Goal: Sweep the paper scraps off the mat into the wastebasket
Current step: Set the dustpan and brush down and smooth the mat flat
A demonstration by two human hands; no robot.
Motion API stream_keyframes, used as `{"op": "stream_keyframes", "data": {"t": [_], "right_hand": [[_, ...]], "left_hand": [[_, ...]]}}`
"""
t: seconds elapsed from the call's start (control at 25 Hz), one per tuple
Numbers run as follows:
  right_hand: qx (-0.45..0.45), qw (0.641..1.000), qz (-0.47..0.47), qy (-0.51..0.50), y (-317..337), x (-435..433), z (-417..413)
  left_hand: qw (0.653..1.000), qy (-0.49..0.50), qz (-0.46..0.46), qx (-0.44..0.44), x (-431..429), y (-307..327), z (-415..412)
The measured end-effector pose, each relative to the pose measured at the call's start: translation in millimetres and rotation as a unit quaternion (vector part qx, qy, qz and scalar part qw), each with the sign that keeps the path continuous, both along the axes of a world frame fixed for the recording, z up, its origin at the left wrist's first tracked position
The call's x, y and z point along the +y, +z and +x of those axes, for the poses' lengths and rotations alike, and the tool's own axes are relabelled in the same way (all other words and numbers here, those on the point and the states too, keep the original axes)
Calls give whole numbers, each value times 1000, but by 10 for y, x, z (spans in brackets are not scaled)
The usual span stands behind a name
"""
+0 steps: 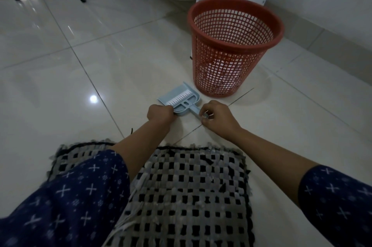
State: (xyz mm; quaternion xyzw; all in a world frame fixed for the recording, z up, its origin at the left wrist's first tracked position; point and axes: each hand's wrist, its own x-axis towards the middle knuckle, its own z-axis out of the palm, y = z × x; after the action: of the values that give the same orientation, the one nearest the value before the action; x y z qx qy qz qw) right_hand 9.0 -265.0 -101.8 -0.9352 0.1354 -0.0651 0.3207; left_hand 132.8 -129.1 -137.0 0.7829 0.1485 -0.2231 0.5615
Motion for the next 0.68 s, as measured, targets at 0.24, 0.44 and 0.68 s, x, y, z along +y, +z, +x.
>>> {"op": "stream_keyframes", "data": {"t": [0.24, 0.44, 0.68], "right_hand": [[8, 998, -57, 20, 116, 88, -116], [51, 920, -247, 300, 95, 351, -737], [194, 866, -294, 354, -132, 336, -1372]], "left_hand": [[994, -52, 53, -86, 309, 140, -280], [921, -212, 98, -312, 995, 311, -896], [860, -314, 375, -146, 1725, 107, -1315]]}}
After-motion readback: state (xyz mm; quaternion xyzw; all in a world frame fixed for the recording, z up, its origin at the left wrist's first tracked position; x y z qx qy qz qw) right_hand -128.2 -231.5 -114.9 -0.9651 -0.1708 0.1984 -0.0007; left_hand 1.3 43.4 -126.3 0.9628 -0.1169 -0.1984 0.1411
